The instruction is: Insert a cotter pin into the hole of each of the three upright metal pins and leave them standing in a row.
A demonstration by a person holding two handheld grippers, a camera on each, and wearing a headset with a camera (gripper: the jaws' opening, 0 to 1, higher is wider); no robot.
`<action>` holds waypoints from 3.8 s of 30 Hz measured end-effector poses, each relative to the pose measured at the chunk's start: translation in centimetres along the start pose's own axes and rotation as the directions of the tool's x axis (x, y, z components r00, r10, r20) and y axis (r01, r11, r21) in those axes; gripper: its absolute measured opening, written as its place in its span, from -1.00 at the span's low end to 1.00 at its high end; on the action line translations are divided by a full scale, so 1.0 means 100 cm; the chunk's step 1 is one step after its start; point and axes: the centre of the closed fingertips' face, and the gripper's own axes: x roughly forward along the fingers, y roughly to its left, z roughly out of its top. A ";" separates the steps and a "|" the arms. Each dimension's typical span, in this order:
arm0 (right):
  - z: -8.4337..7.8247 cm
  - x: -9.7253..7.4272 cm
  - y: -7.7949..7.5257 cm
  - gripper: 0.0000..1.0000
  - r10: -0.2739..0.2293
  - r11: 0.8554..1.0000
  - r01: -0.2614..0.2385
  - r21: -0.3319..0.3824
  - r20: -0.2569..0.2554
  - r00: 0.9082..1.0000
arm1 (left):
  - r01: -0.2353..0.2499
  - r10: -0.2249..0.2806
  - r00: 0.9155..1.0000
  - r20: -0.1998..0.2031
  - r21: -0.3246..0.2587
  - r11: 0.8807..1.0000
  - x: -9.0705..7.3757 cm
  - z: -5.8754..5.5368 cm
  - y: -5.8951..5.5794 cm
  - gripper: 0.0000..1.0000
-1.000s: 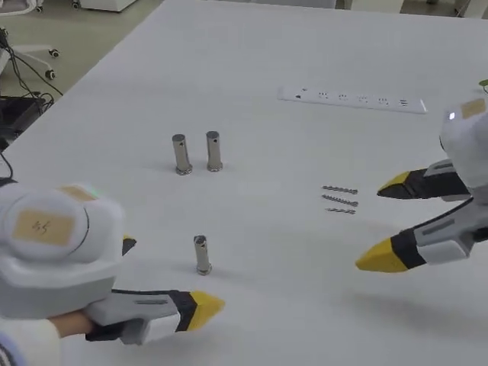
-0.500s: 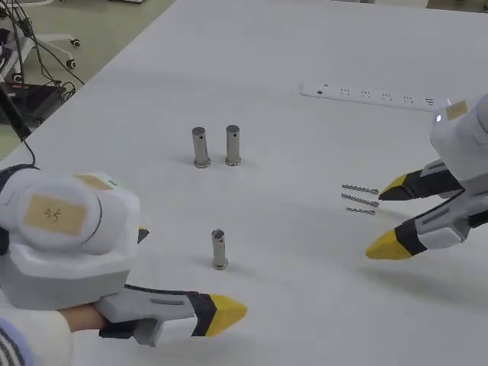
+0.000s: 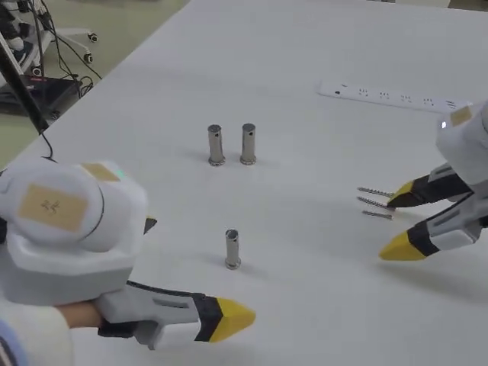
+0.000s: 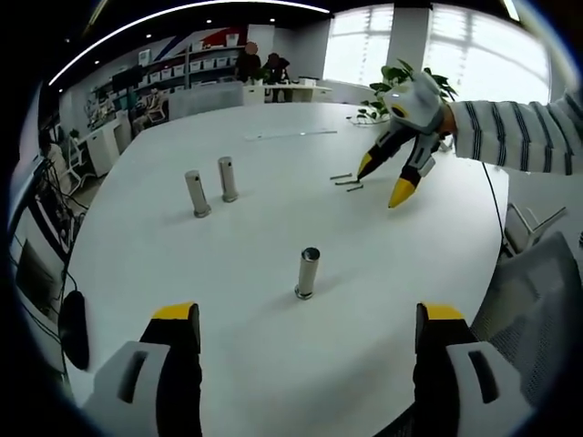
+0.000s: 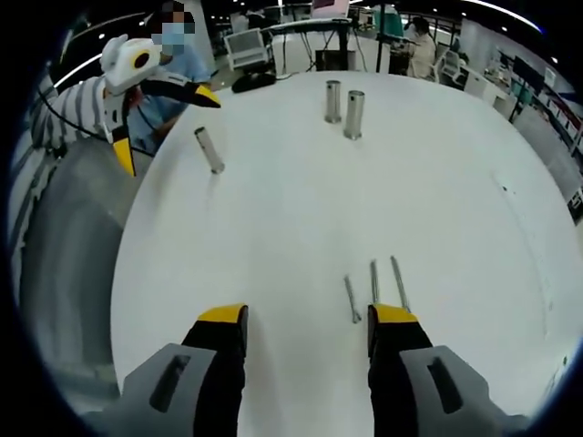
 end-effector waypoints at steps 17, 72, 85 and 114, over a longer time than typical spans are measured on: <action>-0.002 0.011 -0.006 -0.12 0.046 0.996 -0.051 -0.067 -0.081 0.996 | 0.008 -0.008 1.000 -0.015 -0.017 1.000 -0.002 -0.006 -0.001 0.85; -0.005 0.010 -0.024 -0.95 -0.116 0.992 0.109 -0.069 -0.113 0.987 | 0.032 -0.031 0.999 0.020 -0.014 0.999 0.002 0.006 -0.011 0.61; -0.001 0.010 -0.016 -0.96 -0.150 0.978 0.128 -0.162 -0.127 0.980 | 0.035 -0.035 0.998 0.046 -0.016 0.999 -0.003 0.017 -0.012 0.56; 0.028 -0.027 0.018 -0.96 -0.352 0.889 0.335 -0.313 0.003 0.936 | 0.118 -0.115 0.987 0.116 -0.020 0.993 0.006 0.051 -0.034 0.26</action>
